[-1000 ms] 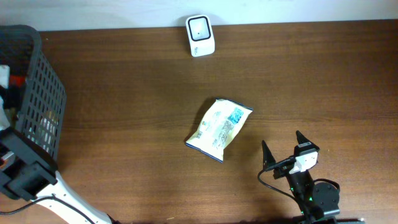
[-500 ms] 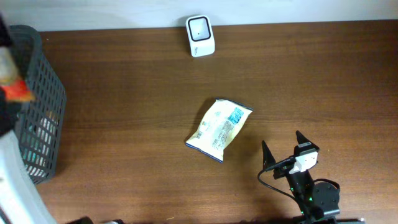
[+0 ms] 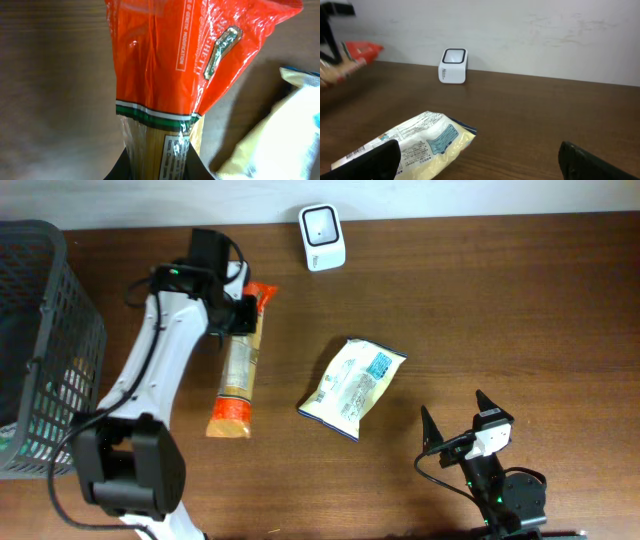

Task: Scan the item barcode
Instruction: 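Place the red-topped spaghetti pack left of the snack bag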

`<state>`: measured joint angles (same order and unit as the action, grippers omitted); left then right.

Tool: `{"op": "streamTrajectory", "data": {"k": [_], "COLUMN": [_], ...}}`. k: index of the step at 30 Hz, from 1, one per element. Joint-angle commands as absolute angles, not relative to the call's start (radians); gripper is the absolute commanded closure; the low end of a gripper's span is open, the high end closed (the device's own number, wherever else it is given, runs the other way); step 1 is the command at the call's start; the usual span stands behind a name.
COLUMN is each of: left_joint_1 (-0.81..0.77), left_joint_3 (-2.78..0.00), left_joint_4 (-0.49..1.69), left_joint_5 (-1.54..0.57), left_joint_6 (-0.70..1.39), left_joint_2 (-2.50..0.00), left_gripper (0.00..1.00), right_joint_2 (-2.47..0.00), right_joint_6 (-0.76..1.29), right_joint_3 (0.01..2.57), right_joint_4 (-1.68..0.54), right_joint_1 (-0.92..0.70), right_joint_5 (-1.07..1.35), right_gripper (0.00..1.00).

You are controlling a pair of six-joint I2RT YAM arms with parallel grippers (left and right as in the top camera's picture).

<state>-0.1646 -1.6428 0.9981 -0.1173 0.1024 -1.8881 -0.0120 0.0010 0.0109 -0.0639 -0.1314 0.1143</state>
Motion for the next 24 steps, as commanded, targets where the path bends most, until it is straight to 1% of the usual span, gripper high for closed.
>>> {"op": "streamTrajectory", "data": {"k": [1,4,5,7,8,9,10,14,17,18,20,21,24], "left_joint_1": [-0.184,-0.209,-0.221,-0.234,-0.235,-0.233,-0.226,-0.141,-0.024,0.038,0.132,0.215,0.358], "left_joint_3": [-1.560,-1.534,-1.534,-1.537,-1.550,-1.565,-1.596,-1.931,-2.135,-2.192,-2.237,-2.247,-2.247], "left_joint_4": [0.888,0.855,0.846,0.812,0.807,0.811,0.828,1.041,1.134,1.151,1.168,1.172,1.172], "left_joint_5": [-0.137,-0.138,-0.138,-0.138,-0.136,-0.131,-0.131,-0.131,-0.131,-0.131,-0.131,-0.131,-0.123], "left_joint_6": [0.147,0.149,0.149,0.149,0.149,0.149,0.149,0.141,0.140,0.137,0.138,0.138,0.139], "left_joint_2": [-1.927,-1.962,-1.975,-1.976,-1.976,-1.976,-1.971,-1.934,-1.902,-1.889,-1.869,-1.848,-1.819], "left_gripper": [1.00,1.00,0.96,0.30,0.12,0.04,0.01,0.01,0.01,0.01,0.01,0.01,0.01], "right_joint_2": [-0.006,-0.006,-0.006,-0.006,-0.006,-0.006,-0.006,-0.006,-0.006,-0.006,-0.006,-0.006,-0.006], "right_joint_6": [0.004,0.004,0.004,0.004,0.004,0.004,0.004,0.004,0.004,0.004,0.004,0.004,0.004], "right_joint_3": [0.006,0.006,0.006,0.006,0.006,0.006,0.006,0.006,0.006,0.006,0.006,0.006,0.006], "right_joint_4": [-0.068,-0.068,-0.068,-0.068,-0.068,-0.068,-0.068,-0.068,-0.068,-0.068,-0.068,-0.068,-0.068], "right_joint_1": [-0.124,-0.124,-0.124,-0.124,-0.124,-0.124,-0.124,-0.124,-0.124,-0.124,-0.124,-0.124,-0.124], "right_joint_5": [0.109,0.109,0.109,0.109,0.109,0.109,0.109,0.109,0.109,0.109,0.109,0.109,0.109], "right_gripper": [0.01,0.01,0.01,0.01,0.01,0.01,0.01,0.01,0.01,0.01,0.02,0.01,0.01]}}
